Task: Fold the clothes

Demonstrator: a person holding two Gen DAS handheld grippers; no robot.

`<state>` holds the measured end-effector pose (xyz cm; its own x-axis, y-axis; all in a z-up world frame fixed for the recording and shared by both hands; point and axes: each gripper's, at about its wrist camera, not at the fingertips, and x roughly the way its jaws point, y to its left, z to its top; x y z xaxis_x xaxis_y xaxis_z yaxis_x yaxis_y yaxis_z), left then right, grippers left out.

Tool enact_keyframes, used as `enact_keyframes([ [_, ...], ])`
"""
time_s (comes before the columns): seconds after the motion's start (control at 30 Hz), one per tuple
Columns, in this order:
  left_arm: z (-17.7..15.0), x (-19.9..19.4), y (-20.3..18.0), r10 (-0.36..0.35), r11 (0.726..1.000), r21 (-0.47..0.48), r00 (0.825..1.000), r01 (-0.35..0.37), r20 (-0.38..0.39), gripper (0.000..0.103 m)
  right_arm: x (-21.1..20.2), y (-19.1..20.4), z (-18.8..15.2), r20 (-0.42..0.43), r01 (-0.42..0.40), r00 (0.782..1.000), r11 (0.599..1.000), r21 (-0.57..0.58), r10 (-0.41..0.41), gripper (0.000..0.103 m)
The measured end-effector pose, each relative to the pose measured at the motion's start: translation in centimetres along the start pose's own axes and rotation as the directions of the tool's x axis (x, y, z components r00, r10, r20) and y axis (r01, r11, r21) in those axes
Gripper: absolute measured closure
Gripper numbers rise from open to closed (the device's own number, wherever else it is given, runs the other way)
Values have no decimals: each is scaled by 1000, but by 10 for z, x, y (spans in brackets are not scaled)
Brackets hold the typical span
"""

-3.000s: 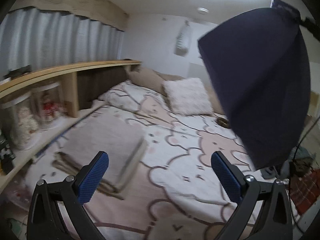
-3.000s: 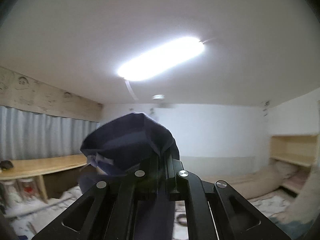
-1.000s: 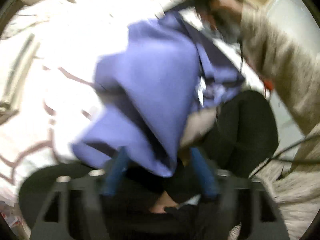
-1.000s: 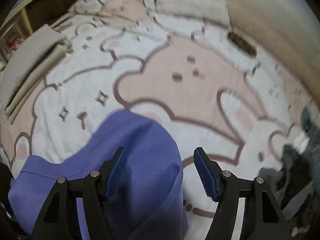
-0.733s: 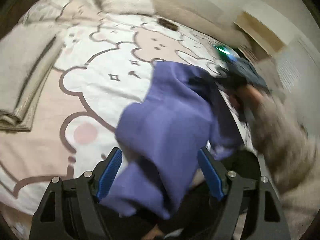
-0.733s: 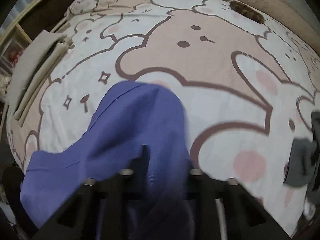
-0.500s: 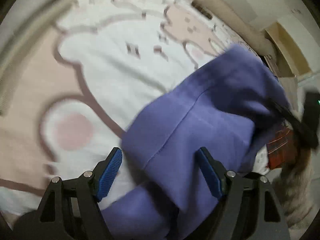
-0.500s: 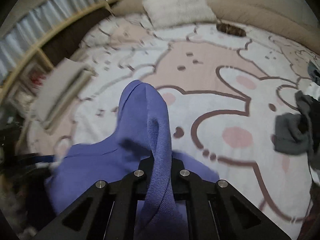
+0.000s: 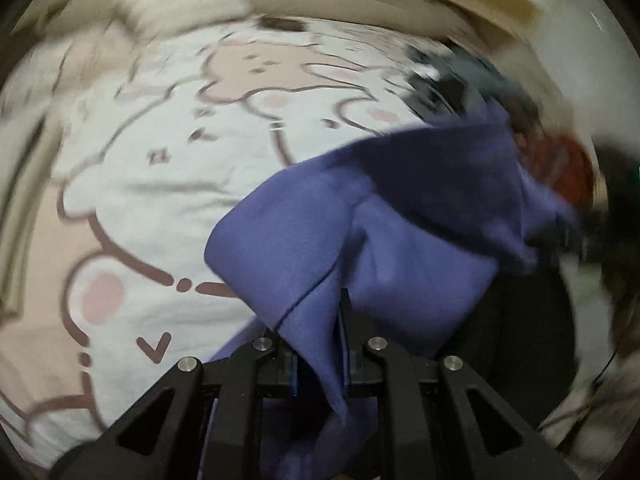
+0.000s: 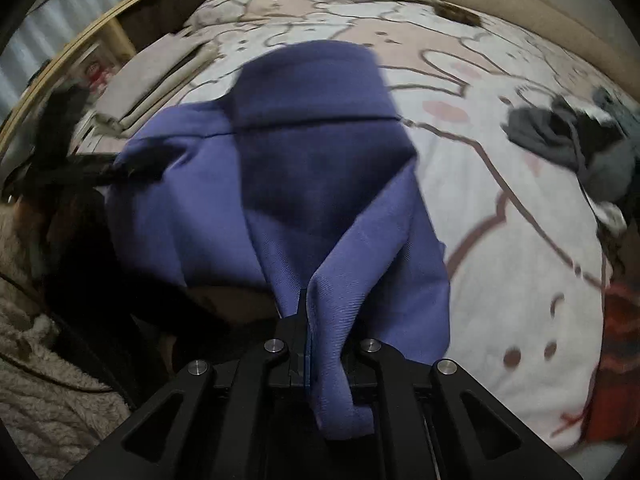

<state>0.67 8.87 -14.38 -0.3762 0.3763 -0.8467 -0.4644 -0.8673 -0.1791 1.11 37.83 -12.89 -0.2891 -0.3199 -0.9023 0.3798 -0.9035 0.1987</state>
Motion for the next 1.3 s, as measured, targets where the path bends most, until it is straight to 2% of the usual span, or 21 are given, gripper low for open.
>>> enact_keyframes([
  [0.03, -5, 0, -5, 13, 999, 36, 1000, -13, -1, 89, -5, -2, 2, 11, 0, 1000, 1000, 18, 0, 88],
  [0.07, -9, -1, -10, 26, 997, 68, 1000, -26, -1, 89, -11, -4, 4, 32, 10, 999, 1000, 24, -10, 69],
  [0.1, -12, 0, -13, 37, 996, 86, 999, -37, 0, 89, -18, -5, 6, 53, 19, 998, 999, 30, -20, 34],
  [0.13, -15, 1, -15, 47, 994, 100, 999, -47, 1, 89, -25, -6, 8, 74, 28, 997, 999, 36, -31, 21],
  [0.17, -16, 1, -15, 48, 994, 100, 999, -48, 1, 89, -31, -7, 11, 93, 35, 995, 999, 30, -38, 18],
  [0.27, -16, 1, -16, 48, 995, 88, 999, -49, 6, 89, -48, -3, 32, 138, 50, 990, 997, -52, -43, 18],
  [0.33, -18, -1, -16, 50, 996, 80, 999, -50, 9, 89, -58, -3, 53, 165, 26, 986, 993, -114, -7, 18],
  [0.43, -18, -2, -17, 53, 996, 73, 999, -54, 11, 89, -50, -15, 86, 141, -103, 982, 978, -179, 129, 18],
  [0.53, -18, -3, -16, 60, 996, 58, 998, -61, 10, 89, -12, -43, 123, 32, -215, 975, 966, -143, 222, 18],
  [0.63, -17, -3, -12, 59, 998, 23, 998, -60, 4, 89, 33, -70, 144, -62, -259, 964, 965, -34, 257, 23],
  [0.7, -15, -4, -4, 31, 999, -31, 1000, -31, -1, 89, 52, -77, 145, -100, -295, 949, 955, 43, 298, 49],
  [0.77, -10, -7, 3, 1, 997, -80, 1000, -1, -3, 89, 64, -79, 142, -128, -331, 931, 937, 108, 343, 64],
  [0.8, -7, -9, 7, -14, 995, -104, 1000, 14, -2, 89, 64, -73, 138, -136, -333, 928, 936, 113, 346, 77],
  [0.83, -3, -12, 11, -26, 992, -120, 1000, 26, 2, 91, 60, -65, 136, -132, -332, 930, 938, 105, 344, 83],
  [0.9, 13, -23, 23, -32, 990, -139, 999, 34, 20, 93, 41, -51, 135, -89, -330, 938, 941, 75, 336, 90],
  [0.97, 36, -40, 37, -11, 990, -136, 998, 19, 56, 95, 13, -39, 142, -13, -310, 950, 950, 25, 311, 92],
  [1.07, 90, -71, 58, 34, 994, -113, 987, -16, 156, 96, -34, -30, 167, 130, -220, 966, 974, -52, 225, 93],
  [1.13, 131, -93, 72, 71, 994, -100, 970, -48, 232, 96, -69, -26, 194, 251, -115, 958, 987, -110, 140, 93],
  [1.23, 207, -127, 88, 152, 988, -77, 927, -133, 344, 96, -118, -17, 239, 423, 48, 906, 986, -160, 24, 94],
  [1.27, 232, -141, 91, 180, 984, -71, 904, -165, 387, 96, -134, -13, 255, 467, 109, 884, 979, -172, -16, 94],
  [1.3, 258, -164, 89, 219, 975, -64, 861, -214, 460, 96, -150, -7, 271, 516, 170, 855, 969, -180, -54, 94],
])
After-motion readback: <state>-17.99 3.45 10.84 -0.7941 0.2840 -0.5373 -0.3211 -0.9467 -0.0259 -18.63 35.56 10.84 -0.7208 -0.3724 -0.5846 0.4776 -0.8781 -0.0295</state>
